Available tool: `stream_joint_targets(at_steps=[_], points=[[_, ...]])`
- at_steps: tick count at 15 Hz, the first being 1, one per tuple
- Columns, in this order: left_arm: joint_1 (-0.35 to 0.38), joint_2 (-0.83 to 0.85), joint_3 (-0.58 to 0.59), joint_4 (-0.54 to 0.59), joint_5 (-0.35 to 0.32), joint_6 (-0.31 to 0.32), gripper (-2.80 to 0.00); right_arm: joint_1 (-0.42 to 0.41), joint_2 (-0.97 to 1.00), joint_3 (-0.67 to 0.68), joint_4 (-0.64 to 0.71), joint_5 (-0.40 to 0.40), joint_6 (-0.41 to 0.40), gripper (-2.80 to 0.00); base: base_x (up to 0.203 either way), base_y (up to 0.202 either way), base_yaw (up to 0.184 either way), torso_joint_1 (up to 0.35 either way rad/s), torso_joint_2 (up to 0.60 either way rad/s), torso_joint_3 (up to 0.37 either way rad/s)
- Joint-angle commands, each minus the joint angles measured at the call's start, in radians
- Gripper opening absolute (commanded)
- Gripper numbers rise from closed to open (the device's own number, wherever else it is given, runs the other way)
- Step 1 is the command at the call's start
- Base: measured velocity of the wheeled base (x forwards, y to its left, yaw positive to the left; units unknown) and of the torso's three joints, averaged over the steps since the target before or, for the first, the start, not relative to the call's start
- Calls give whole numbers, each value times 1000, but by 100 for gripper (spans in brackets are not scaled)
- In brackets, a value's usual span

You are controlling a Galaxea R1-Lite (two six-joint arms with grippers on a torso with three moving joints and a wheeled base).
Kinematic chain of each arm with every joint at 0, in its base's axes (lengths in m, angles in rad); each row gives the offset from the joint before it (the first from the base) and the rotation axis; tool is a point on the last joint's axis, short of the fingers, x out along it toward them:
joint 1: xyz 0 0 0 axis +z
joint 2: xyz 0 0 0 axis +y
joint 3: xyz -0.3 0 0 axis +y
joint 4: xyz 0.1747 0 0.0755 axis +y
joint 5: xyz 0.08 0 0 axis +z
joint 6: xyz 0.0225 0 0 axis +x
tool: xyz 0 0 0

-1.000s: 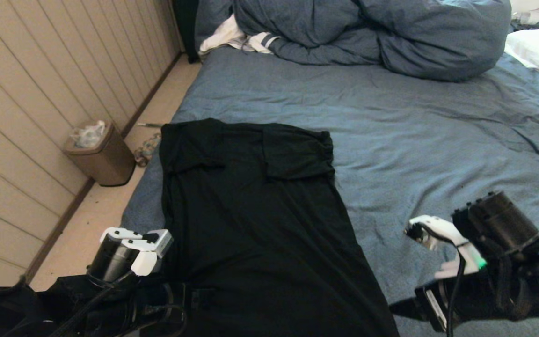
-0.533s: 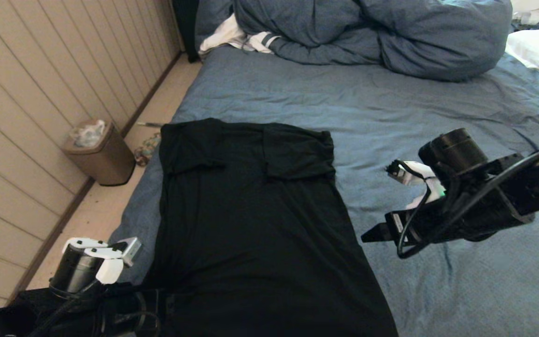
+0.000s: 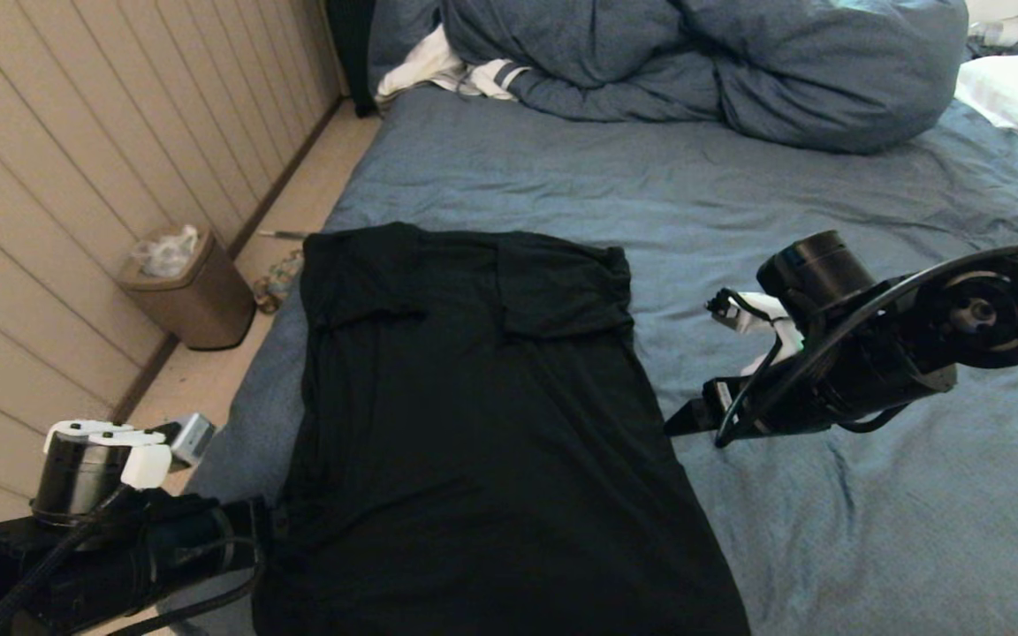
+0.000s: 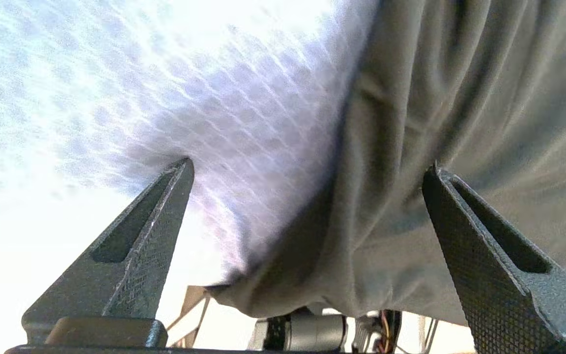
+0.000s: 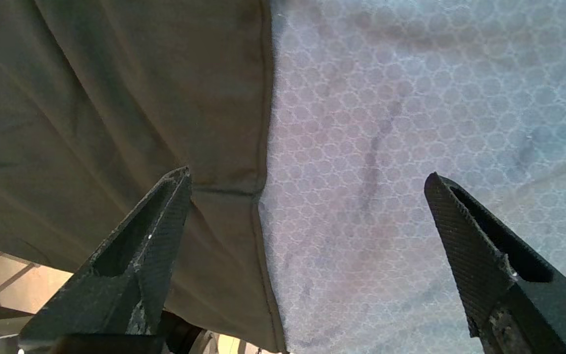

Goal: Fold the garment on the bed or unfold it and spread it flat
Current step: Unford the black T-shirt

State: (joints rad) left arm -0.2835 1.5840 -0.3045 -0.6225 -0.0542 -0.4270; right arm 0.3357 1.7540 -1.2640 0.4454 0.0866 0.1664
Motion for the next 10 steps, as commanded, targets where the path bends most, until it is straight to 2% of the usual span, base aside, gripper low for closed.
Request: stream_joint_targets(at_steps=[1,6,10], points=[[10,-33,-4,2,-2,-1,0,0,4,8,2,1,2,0,0,0,0,0,0,0],[36,-115,-92,55,-3,16,0,-7,-4,5,2,1,13,0,0,0,0,0,0,0],[66,-113,-295,159,-7,12,0,-14,-10,-60,1,1,13,0,0,0,0,0,0,0]])
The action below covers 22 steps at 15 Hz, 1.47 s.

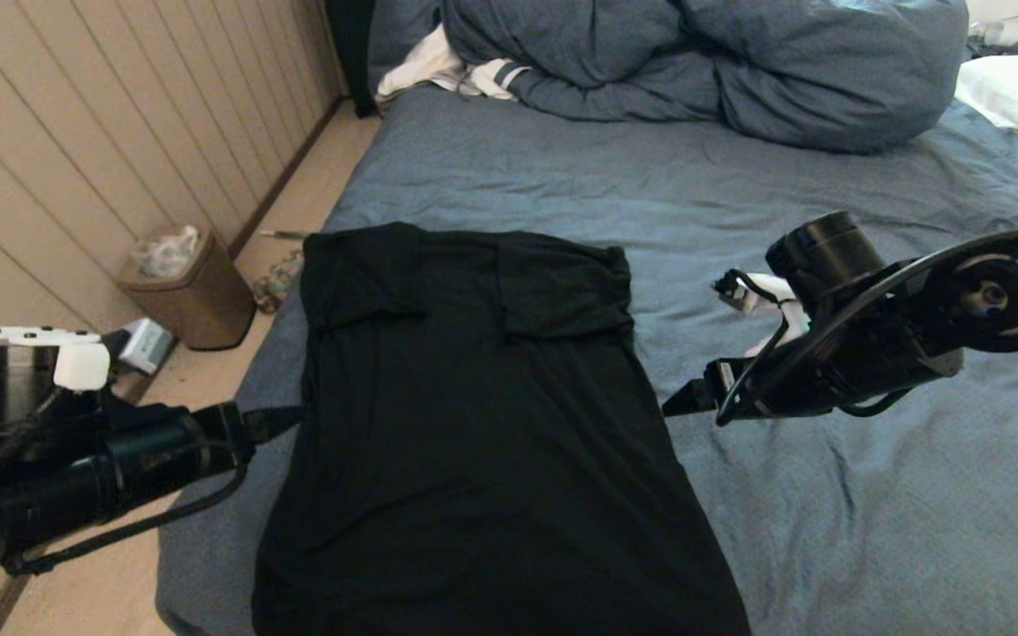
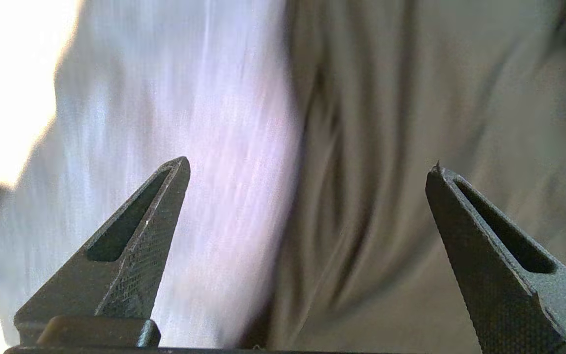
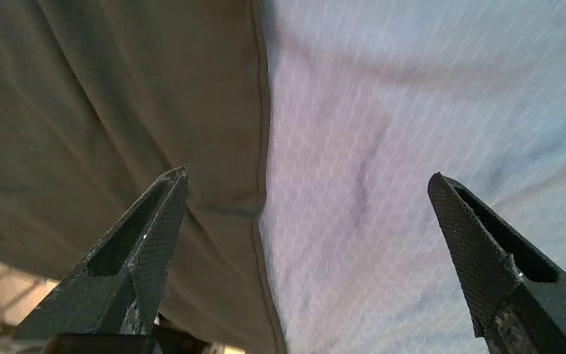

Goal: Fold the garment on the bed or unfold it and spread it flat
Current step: Unford the black T-shirt

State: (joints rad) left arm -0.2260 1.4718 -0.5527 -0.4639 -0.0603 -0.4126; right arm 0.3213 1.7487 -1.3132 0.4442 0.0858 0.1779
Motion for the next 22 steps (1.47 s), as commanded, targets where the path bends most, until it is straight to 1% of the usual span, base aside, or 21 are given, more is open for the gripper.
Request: stream_joint_targets(at_steps=[1,3,5,9,11,13,14,16,18,19,21,22], points=[[11,26,-112,16,-4,-3,0,1,-4,-48,3,0,0,0,0,0,0,0,0,0],[14,81,-245,62,-8,-2,0,2,5,-130,3,-3,-4,0,0,0,0,0,0,0],[15,166,-378,83,-13,-1,0,3,40,-213,0,-4,-9,0,0,0,0,0,0,0],[14,400,-687,94,-17,1,0,5,149,-397,-6,-1,-12,0,0,0,0,0,0,0],[0,499,-826,96,-16,10,0,12,218,-464,-8,1,-12,0,0,0,0,0,0,0],[-30,582,-943,97,-12,32,0,18,298,-533,-23,2,-12,0,0,0,0,0,0,0],[-49,618,-982,97,-9,45,0,24,336,-567,-38,3,-12,0,0,0,0,0,0,0],[-83,671,-1012,96,-6,77,0,53,403,-630,-93,1,-12,0,0,0,0,0,0,0],[-93,713,-1016,86,-5,131,0,88,428,-638,-203,-7,-10,0,0,0,0,0,0,0],[-93,737,-1027,80,-2,146,0,101,436,-638,-226,-16,-11,0,0,0,0,0,0,0],[-93,774,-1067,77,30,154,0,104,436,-637,-228,-24,-9,0,0,0,0,0,0,0],[-93,777,-1072,77,36,155,0,104,436,-637,-228,-26,-11,0,0,0,0,0,0,0]])
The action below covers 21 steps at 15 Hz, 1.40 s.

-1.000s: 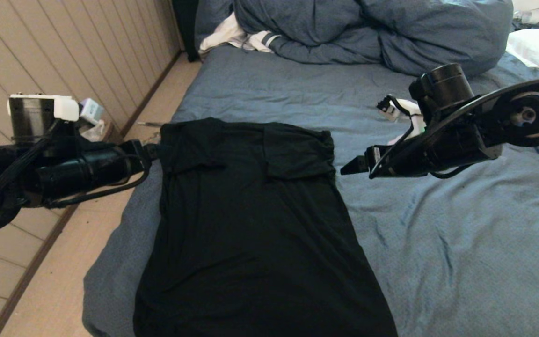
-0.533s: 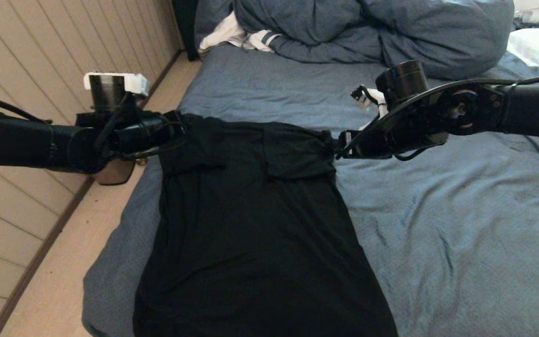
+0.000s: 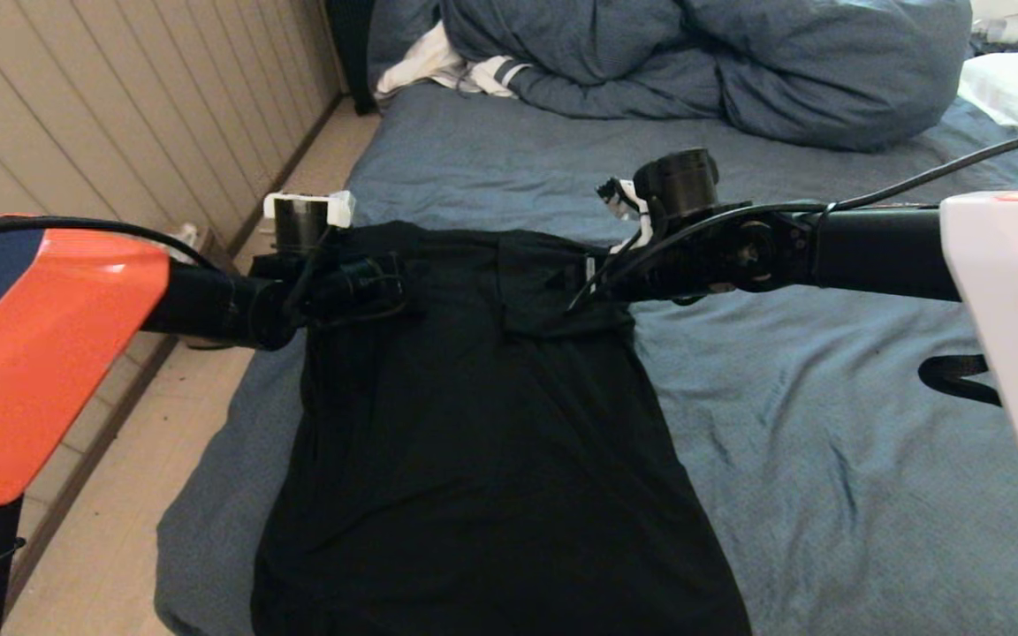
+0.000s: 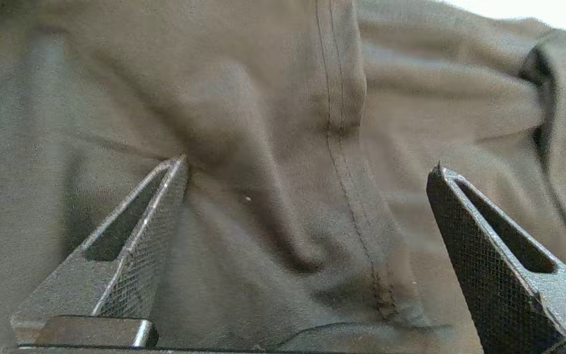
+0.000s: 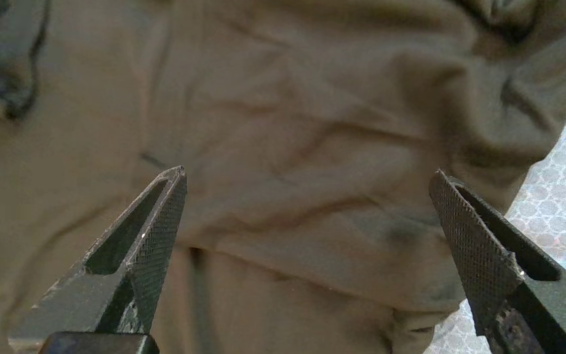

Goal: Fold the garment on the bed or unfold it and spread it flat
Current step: Unford the black T-shirt

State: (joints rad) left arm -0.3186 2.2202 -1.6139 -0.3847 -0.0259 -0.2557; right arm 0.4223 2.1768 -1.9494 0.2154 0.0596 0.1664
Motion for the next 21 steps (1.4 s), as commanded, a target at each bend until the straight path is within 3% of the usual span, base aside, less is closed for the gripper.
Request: stream_joint_targets(at_steps=[1,4,5,6,14,21], points=[[0,37,-12,-3,5,20,0,3,8,0,-1,0,1,0,0,0,0,0,0,0],[0,49,-28,-3,20,37,0,3,9,1,-1,1,-1,0,0,0,0,0,0,0],[0,58,-33,-3,54,49,0,3,11,4,-1,0,-1,0,0,0,0,0,0,0],[0,63,-32,-4,62,64,-280,3,11,4,-1,0,-1,0,0,0,0,0,0,0],[10,21,-38,-6,65,68,-280,3,11,9,-1,-1,-1,0,0,0,0,0,0,0],[194,-58,-22,-26,62,49,-280,10,9,13,1,-1,-2,0,0,0,0,0,0,0]])
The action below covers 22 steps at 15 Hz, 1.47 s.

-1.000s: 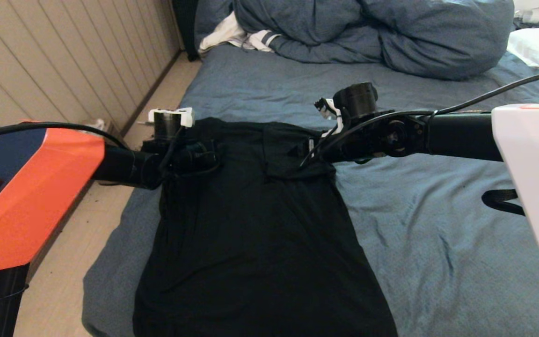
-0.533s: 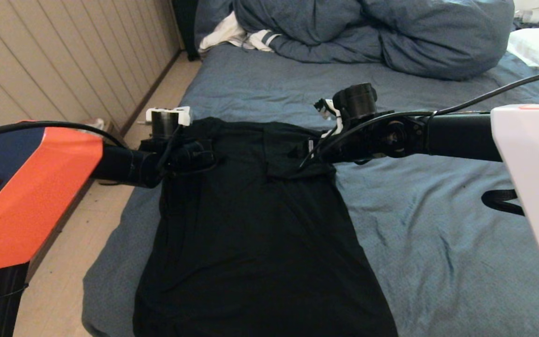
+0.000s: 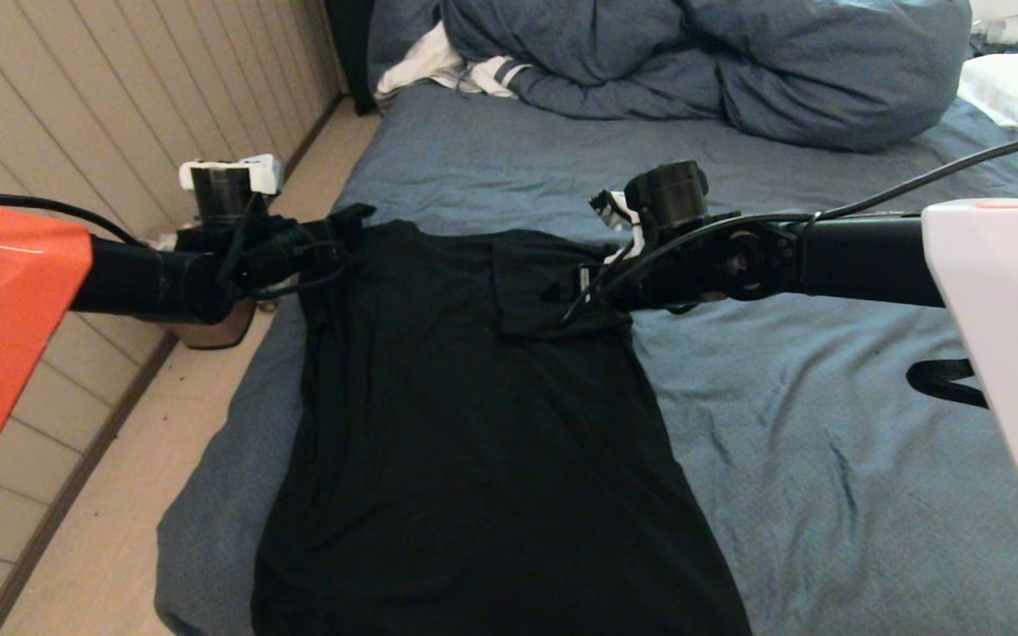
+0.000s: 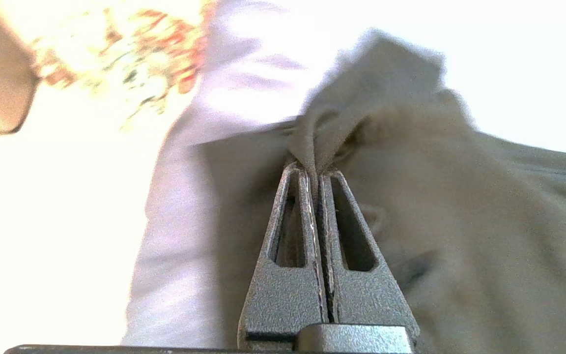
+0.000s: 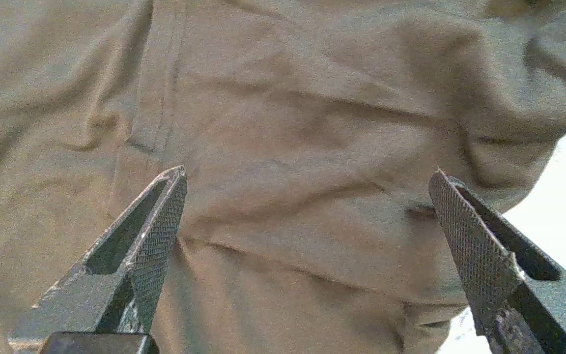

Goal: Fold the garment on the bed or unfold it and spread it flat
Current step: Unford the black T-shirt

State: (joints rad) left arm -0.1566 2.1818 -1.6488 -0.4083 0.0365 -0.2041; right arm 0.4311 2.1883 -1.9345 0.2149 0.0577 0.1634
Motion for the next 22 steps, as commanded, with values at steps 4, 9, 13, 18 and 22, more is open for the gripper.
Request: stream_joint_targets(at_steps=[4,9,13,18,22], points=[[80,-28,83,-28,-14,-12,-280,9,1,3,1,1,2,0,0,0,0,0,0,0],[216,6,98,-71,-40,-20,-280,8,-2,19,0,1,1,0,0,0,0,0,0,0],[314,7,170,-105,-119,-48,-280,8,-1,19,0,1,1,0,0,0,0,0,0,0],[315,9,208,-144,-122,-44,-280,8,-3,19,1,1,-1,0,0,0,0,0,0,0],[315,-14,219,-145,-123,-43,0,8,-7,17,1,2,-1,0,0,0,0,0,0,0]])
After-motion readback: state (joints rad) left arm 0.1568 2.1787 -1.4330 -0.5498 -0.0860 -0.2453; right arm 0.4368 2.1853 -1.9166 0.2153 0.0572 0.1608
